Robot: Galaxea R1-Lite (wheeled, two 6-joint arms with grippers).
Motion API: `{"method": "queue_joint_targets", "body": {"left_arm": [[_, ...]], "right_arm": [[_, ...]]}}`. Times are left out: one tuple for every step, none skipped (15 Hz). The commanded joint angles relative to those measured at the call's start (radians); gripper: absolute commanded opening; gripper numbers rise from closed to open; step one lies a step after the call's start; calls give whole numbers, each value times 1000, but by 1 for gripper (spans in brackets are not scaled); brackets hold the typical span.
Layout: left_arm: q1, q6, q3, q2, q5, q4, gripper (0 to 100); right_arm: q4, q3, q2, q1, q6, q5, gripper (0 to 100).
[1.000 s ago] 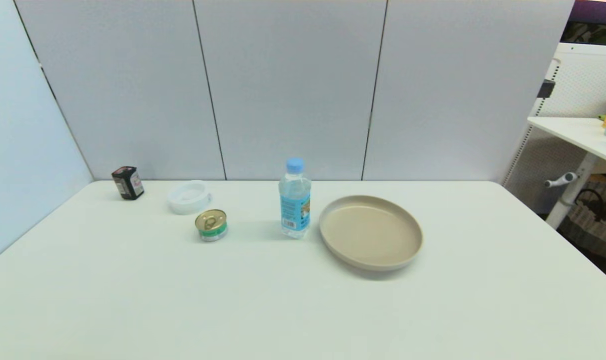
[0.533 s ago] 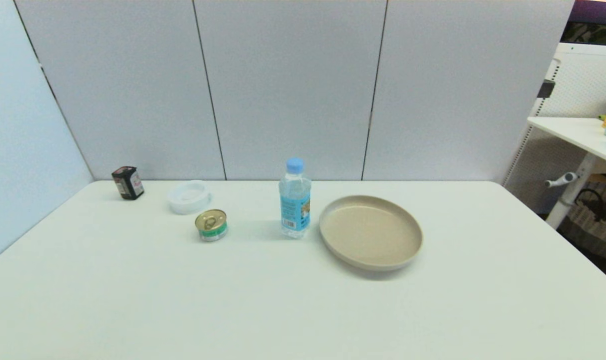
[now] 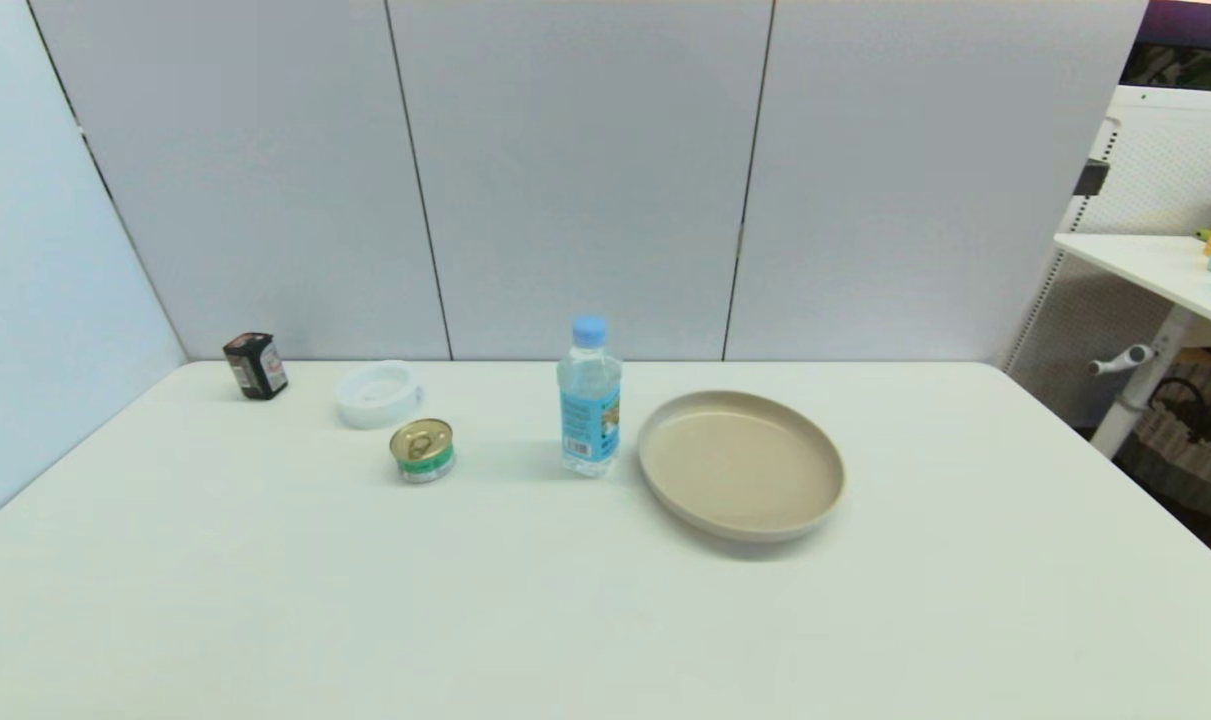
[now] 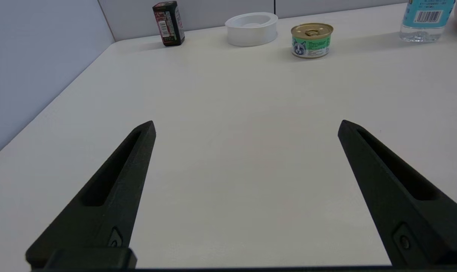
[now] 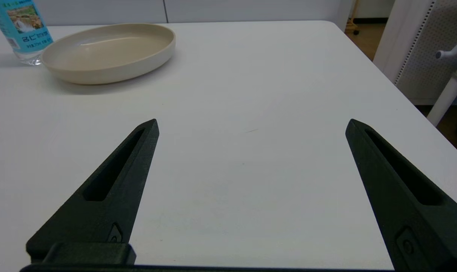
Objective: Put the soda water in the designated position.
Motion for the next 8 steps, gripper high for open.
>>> {"method": "queue_joint_targets", "body": {"left_arm": [[0, -1, 0, 0, 0, -3, 100], [0, -10, 1, 0, 0, -3, 100], [0, -12, 3, 0, 0, -3, 100], [0, -12, 3, 0, 0, -3, 100], [0, -13, 3, 0, 0, -3, 100], [0, -15, 6, 0, 1, -3, 100], [0, -24, 6, 0, 1, -3, 100], [0, -38, 6, 0, 1, -3, 100]], "right_arm": [[0, 2, 1, 0, 0, 0, 100], [0, 2, 1, 0, 0, 0, 100], [0, 2, 1, 0, 0, 0, 100], [0, 2, 1, 2, 0, 0, 100], [0, 2, 1, 0, 0, 0, 100], [0, 2, 1, 0, 0, 0, 100], [0, 2, 1, 0, 0, 0, 100], [0, 2, 1, 0, 0, 0, 100]]}}
